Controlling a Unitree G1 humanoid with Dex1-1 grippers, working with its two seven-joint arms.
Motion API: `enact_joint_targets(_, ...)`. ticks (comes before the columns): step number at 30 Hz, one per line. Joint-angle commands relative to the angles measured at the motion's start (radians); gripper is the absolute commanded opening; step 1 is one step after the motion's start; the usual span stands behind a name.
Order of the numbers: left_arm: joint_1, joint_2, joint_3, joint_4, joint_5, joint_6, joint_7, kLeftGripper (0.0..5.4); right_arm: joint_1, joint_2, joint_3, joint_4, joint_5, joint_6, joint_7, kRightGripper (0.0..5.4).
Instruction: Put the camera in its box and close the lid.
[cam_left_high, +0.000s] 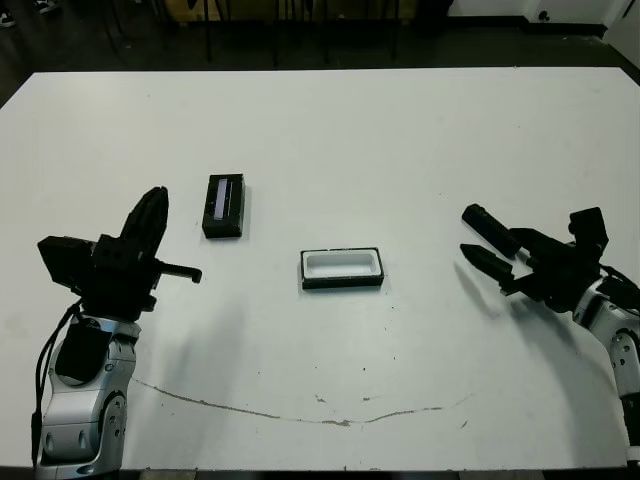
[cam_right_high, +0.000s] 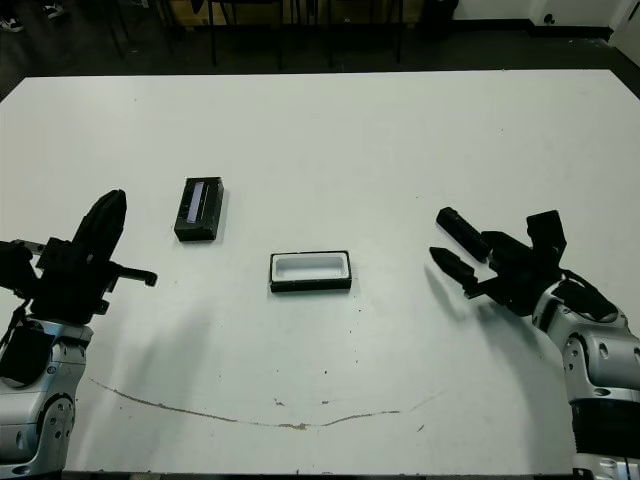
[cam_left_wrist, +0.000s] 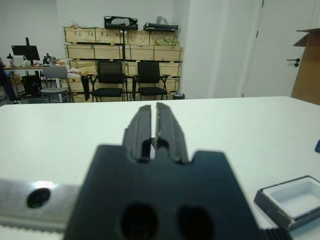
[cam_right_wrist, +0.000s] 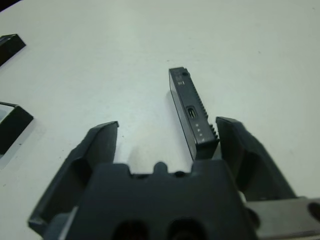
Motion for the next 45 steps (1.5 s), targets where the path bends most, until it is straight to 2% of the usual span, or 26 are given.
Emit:
enact_joint_targets(1,0.014,0.018,0.002,0.007,0.014,0.01,0.002,0.0,0.019,0.012,-0.006,-0.008,-0.009,0.033,-0.037,3.65)
enact_joint_targets(7,0.012,0.017,0.0,0.005,0.001,0.016,0.003,0.0,0.042,0.032,-0.011,-0.059,-0.028,0.045,-0.117,2.53)
enact_joint_targets(15,0.015,0.013,-0.004,0.003,0.001,0.02,0.012,0.0,0.062,0.116,-0.045,-0.139,-0.049,0.071,-0.299,1.03)
enact_joint_targets(21,0.013,0.018,-0.003,0.017,0.008,0.004,0.005,0.0,0.068,0.132,-0.047,-0.202,-0.061,0.099,-0.356,0.01)
enact_joint_targets(31,0.021,0.02,-0.008,0.01,0.018,0.013,0.011,0.0,0.066,0.125,-0.072,-0.249,-0.005,0.117,-0.32,0.01)
enact_joint_targets(34,0.024,0.019,-0.008,0.01,0.012,0.015,0.007,0.0,0.061,0.12,-0.082,-0.27,0.026,0.152,-0.307,0.01)
enact_joint_targets(37,0.026,0.018,-0.01,0.007,0.015,0.017,0.01,0.0,0.044,0.111,-0.105,-0.304,0.093,0.223,-0.282,0.01)
enact_joint_targets(39,0.027,0.021,-0.011,0.004,0.021,0.02,0.012,0.0,0.029,0.09,-0.112,-0.308,0.133,0.253,-0.241,0.01)
enact_joint_targets(42,0.029,0.021,-0.012,0.004,0.026,0.022,0.014,0.0,0.004,0.043,-0.098,-0.262,0.166,0.226,-0.114,0.01)
enact_joint_targets(45,0.032,0.017,-0.011,0.002,0.02,0.031,0.015,0.0,-0.033,-0.035,-0.053,-0.209,0.173,0.214,0.046,0.01)
